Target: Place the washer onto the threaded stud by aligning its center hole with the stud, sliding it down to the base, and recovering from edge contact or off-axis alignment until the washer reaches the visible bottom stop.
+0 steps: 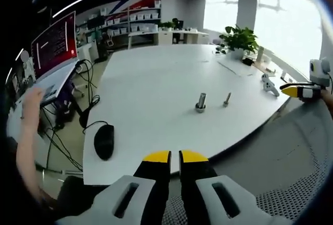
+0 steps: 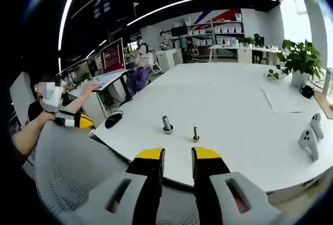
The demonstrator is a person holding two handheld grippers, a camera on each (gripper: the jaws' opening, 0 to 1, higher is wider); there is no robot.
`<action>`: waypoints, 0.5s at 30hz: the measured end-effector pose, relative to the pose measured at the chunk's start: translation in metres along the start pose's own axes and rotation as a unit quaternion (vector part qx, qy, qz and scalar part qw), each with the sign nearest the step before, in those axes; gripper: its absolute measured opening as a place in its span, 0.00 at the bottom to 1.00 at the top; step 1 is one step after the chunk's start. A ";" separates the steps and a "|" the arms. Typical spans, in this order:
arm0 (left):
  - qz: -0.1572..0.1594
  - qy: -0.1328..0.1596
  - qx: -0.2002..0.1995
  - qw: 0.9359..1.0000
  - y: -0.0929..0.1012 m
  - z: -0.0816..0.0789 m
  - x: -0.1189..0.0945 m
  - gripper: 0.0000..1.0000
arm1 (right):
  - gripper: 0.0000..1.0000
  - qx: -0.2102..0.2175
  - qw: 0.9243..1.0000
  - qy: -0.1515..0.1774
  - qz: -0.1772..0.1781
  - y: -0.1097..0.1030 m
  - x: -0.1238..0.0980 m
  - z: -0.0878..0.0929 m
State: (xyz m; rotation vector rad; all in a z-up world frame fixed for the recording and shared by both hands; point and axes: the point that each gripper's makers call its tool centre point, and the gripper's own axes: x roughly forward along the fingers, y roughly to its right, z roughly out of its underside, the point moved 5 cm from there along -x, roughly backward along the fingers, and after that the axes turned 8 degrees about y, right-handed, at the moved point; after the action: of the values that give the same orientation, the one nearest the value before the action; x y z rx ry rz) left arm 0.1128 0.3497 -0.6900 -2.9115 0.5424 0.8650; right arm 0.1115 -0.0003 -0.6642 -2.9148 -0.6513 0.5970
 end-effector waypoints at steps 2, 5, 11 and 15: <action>-0.001 -0.001 0.001 1.000 0.000 0.000 0.000 0.03 | 0.23 0.000 1.000 0.004 -0.003 -0.002 0.000 -0.001; -0.001 0.000 0.001 1.000 0.000 0.000 0.000 0.03 | 0.23 0.004 1.000 0.007 -0.006 -0.002 0.000 -0.001; 0.002 0.006 0.001 1.000 0.001 0.000 -0.002 0.03 | 0.24 0.013 1.000 0.008 -0.001 -0.002 -0.001 0.000; 0.001 0.009 0.001 1.000 0.000 -0.001 -0.002 0.03 | 0.24 0.013 1.000 -0.001 -0.003 -0.005 0.000 0.003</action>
State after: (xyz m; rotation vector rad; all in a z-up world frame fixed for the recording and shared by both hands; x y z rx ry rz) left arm 0.1118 0.3501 -0.6885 -2.9199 0.5481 0.8378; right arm 0.1089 0.0041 -0.6660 -2.8879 -0.6476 0.6028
